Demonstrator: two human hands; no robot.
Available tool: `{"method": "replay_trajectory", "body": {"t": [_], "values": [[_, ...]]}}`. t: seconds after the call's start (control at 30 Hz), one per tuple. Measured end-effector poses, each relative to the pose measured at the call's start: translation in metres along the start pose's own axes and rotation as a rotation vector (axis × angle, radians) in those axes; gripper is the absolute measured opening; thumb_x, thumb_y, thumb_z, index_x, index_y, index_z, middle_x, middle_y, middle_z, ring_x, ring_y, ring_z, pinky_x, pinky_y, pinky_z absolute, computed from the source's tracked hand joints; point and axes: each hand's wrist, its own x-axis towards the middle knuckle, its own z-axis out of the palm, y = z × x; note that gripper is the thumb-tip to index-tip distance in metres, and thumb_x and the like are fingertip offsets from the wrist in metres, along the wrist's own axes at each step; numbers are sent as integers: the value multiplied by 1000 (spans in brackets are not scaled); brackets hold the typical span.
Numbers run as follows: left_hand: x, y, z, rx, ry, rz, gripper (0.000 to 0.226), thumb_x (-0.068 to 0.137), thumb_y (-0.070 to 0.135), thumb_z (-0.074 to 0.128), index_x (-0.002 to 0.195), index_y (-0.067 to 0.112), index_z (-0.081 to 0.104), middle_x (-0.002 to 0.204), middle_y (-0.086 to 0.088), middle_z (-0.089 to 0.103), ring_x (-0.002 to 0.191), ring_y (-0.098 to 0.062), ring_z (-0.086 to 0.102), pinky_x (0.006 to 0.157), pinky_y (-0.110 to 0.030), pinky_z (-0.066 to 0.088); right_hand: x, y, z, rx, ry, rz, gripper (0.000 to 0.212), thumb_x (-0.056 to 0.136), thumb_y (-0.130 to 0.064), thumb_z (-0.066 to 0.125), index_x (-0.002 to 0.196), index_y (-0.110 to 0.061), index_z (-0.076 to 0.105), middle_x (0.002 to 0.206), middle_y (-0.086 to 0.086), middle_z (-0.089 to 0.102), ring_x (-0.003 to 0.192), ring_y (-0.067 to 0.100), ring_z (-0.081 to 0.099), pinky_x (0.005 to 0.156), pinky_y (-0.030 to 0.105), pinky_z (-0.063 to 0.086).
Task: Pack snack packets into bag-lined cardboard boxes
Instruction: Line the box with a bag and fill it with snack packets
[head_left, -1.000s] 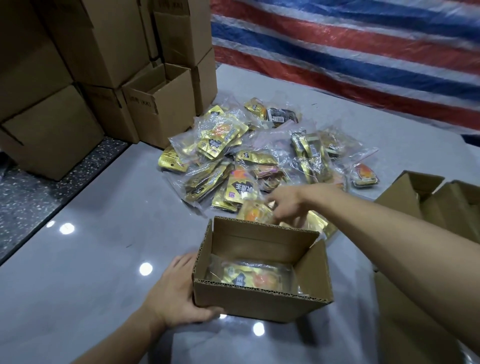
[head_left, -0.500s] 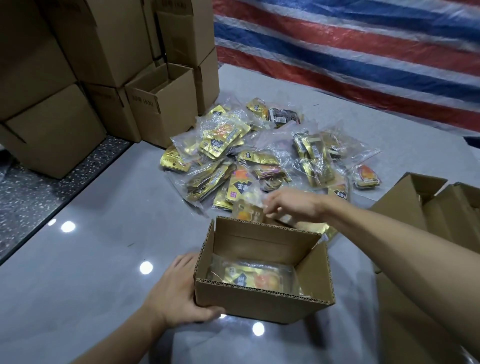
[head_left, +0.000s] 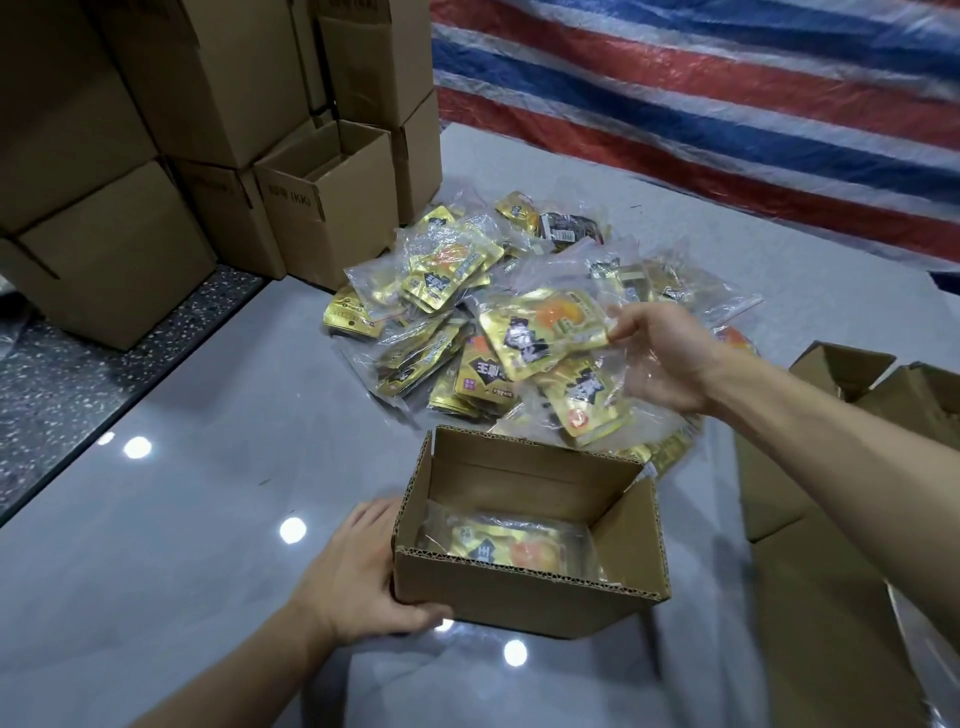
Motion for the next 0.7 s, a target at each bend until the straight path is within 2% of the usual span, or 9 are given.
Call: {"method": "replay_trajectory", "body": {"t": [0.03, 0.07, 0.1, 0.13, 0.23, 0.37, 0.5, 0.6, 0.7], "values": [[0, 0, 0, 3, 0, 5, 71, 56, 70, 72, 116, 34, 63, 117, 22, 58, 109, 1, 47, 100, -9, 26, -7, -2, 0, 22, -47, 3, 41, 76, 0, 42, 116, -6, 52, 97, 19, 61, 71, 18, 44, 63, 28, 44], [0, 0, 0, 4, 2, 5, 72, 56, 70, 72, 117, 33, 63, 117, 21, 59, 109, 0, 48, 100, -10, 26, -11, -4, -1, 47, -86, 17, 32, 70, 0, 43, 99, -14, 38, 90, 16, 63, 74, 20, 44, 69, 30, 42], [0, 1, 1, 5, 8, 4, 73, 56, 70, 72, 118, 32, 63, 117, 20, 59, 109, -1, 48, 100, -9, 26, -17, -5, -2, 82, -111, 26, 36, 64, 1, 43, 98, -10, 48, 84, 13, 62, 76, 22, 46, 72, 31, 41], [0, 0, 1, 4, 14, 4, 74, 56, 70, 72, 119, 32, 63, 117, 19, 59, 109, 0, 47, 101, -9, 26, -24, -8, -2, 105, -150, 24, 32, 61, 1, 43, 89, -11, 49, 80, 10, 59, 77, 25, 49, 74, 33, 44], [-1, -1, 2, -4, 29, 14, 74, 57, 70, 72, 120, 34, 61, 117, 25, 54, 109, 8, 41, 101, -9, 27, -42, -15, -1, 167, -237, -20, 21, 67, 1, 44, 69, -13, 60, 68, 6, 61, 66, 25, 63, 68, 32, 57], [-1, -2, 3, 9, 42, 27, 72, 58, 71, 72, 119, 34, 62, 117, 27, 50, 110, 8, 40, 101, -10, 27, -59, -23, 5, 228, -221, -31, 17, 76, -8, 56, 85, -7, 70, 83, 8, 68, 72, 25, 68, 74, 34, 59], [-1, 0, 2, 19, 32, 21, 67, 59, 72, 70, 115, 38, 56, 114, 30, 44, 106, 9, 38, 100, -4, 22, -68, -18, 19, 137, -196, -55, 14, 73, -17, 64, 75, -18, 78, 83, -2, 72, 70, 17, 68, 69, 28, 58], [-1, 0, 2, 19, 24, 18, 65, 59, 71, 69, 113, 37, 57, 113, 30, 42, 106, 9, 37, 101, -3, 20, -70, -5, 34, 31, -123, -111, 12, 74, -22, 69, 82, -17, 78, 81, -6, 73, 70, 8, 67, 61, 24, 56], [-1, 0, 1, 21, 19, 14, 63, 59, 70, 69, 110, 34, 61, 111, 28, 45, 104, 3, 43, 99, -6, 23, -69, 8, 38, 49, -108, -72, 12, 76, -22, 69, 77, -15, 80, 83, -3, 73, 73, 10, 68, 65, 30, 61]]}}
